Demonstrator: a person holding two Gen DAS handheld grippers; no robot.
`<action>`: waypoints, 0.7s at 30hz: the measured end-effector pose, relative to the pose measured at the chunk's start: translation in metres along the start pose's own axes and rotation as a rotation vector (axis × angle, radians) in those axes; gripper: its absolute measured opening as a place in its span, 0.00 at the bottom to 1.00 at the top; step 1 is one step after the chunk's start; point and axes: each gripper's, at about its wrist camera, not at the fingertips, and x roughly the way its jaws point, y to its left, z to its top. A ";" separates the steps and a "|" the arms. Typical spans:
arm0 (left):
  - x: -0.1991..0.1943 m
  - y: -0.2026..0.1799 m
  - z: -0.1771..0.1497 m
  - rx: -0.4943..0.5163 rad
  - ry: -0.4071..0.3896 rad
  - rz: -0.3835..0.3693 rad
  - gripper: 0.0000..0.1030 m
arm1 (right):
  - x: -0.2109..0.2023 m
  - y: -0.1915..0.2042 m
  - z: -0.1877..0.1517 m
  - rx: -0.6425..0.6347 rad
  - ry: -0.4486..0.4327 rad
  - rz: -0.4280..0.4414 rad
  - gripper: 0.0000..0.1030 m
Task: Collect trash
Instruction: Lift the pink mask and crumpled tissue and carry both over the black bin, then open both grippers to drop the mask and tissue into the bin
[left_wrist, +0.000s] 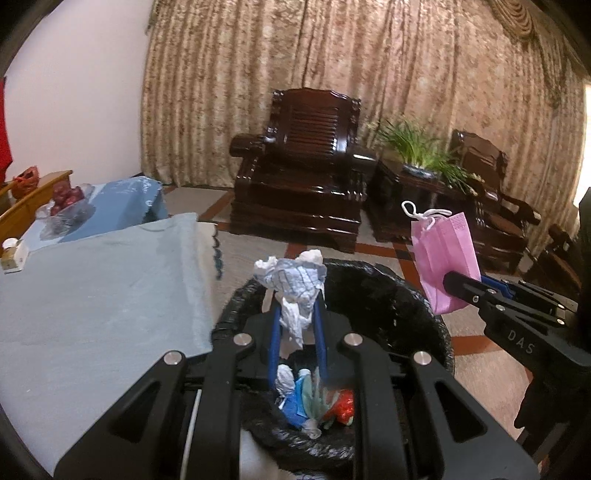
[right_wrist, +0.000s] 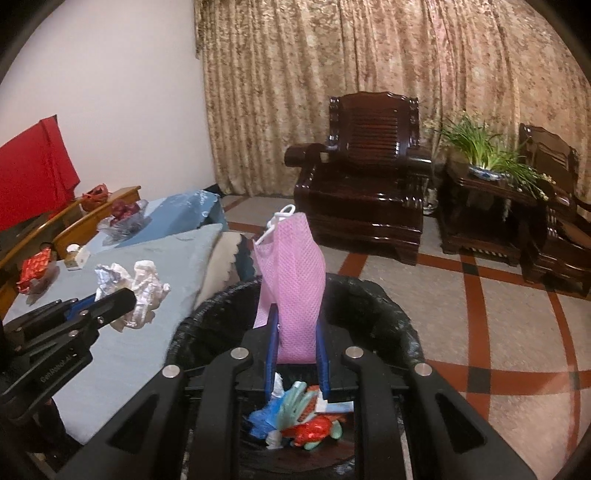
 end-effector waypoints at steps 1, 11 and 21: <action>0.004 -0.002 -0.001 0.006 0.005 -0.004 0.15 | 0.001 -0.004 -0.002 0.003 0.006 -0.002 0.17; 0.053 -0.009 -0.011 0.024 0.072 -0.042 0.15 | 0.033 -0.028 -0.017 0.008 0.078 -0.014 0.17; 0.084 -0.014 -0.014 0.032 0.106 -0.078 0.31 | 0.055 -0.047 -0.025 0.037 0.120 -0.019 0.23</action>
